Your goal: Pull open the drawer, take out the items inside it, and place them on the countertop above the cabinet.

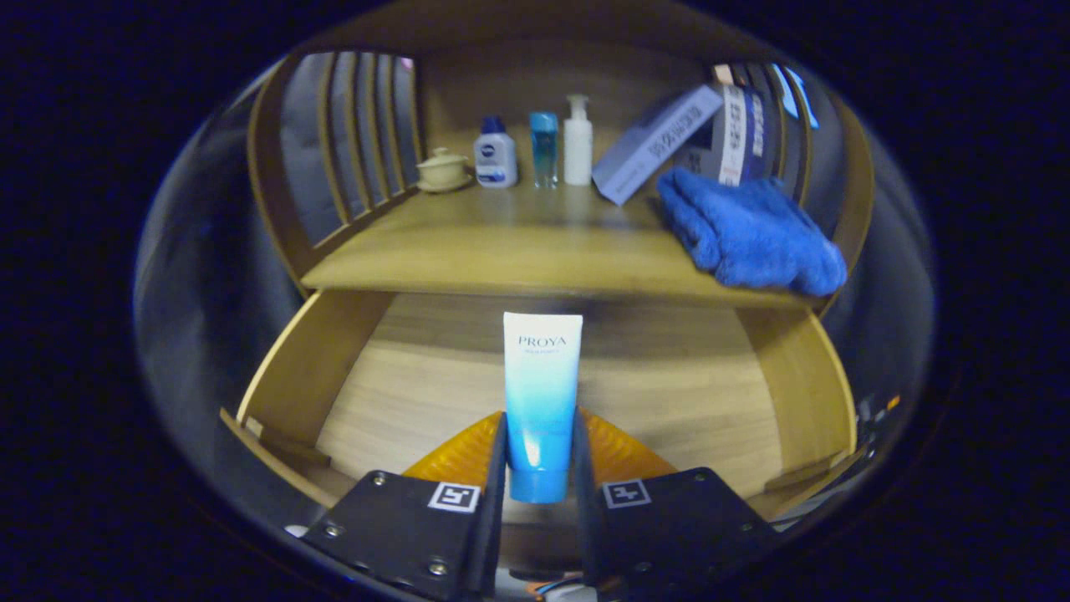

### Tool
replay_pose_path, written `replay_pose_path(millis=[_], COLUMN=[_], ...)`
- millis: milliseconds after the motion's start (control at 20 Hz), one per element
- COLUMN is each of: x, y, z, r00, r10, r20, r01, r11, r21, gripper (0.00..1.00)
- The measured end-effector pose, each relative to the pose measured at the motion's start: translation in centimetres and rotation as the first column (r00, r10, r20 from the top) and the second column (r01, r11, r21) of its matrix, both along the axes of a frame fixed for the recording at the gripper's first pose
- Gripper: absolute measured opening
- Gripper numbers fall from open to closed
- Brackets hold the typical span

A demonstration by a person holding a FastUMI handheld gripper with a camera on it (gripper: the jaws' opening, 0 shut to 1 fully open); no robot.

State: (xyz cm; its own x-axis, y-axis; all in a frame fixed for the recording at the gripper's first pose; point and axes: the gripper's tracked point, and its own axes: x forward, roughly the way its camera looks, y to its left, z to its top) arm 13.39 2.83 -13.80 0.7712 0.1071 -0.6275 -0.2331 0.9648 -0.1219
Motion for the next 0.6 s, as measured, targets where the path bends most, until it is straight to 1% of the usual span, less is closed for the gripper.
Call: replay_pose_path(millis=[100, 150, 250, 350, 500, 550, 600], x=[-0.9, -1.1, -1.4, -1.5, 0.2, 1.0, 1.9], y=[0.0, 0.3, 0.5, 0.1, -0.9, -1.2, -1.4], z=[2.7, 3.8, 6.4, 8.7, 12.0, 13.5, 15.2], r00=[0.994, 0.989, 0.975, 0.962, 0.943, 0.934, 0.917], r10=[0.038, 0.046, 0.048, 0.044, -0.003, -0.018, -0.037], r20=[0.103, 0.142, 0.218, 0.269, 0.332, 0.357, 0.397], r01=[-0.036, -0.044, -0.047, -0.049, -0.019, -0.008, 0.002], r11=[0.999, 0.999, 0.999, 0.999, 0.998, 0.997, 0.996], r21=[-0.027, -0.02, -0.008, 0.011, 0.063, 0.072, 0.088], gripper=[0.39, 0.39, 0.39, 0.39, 0.39, 0.39, 0.39])
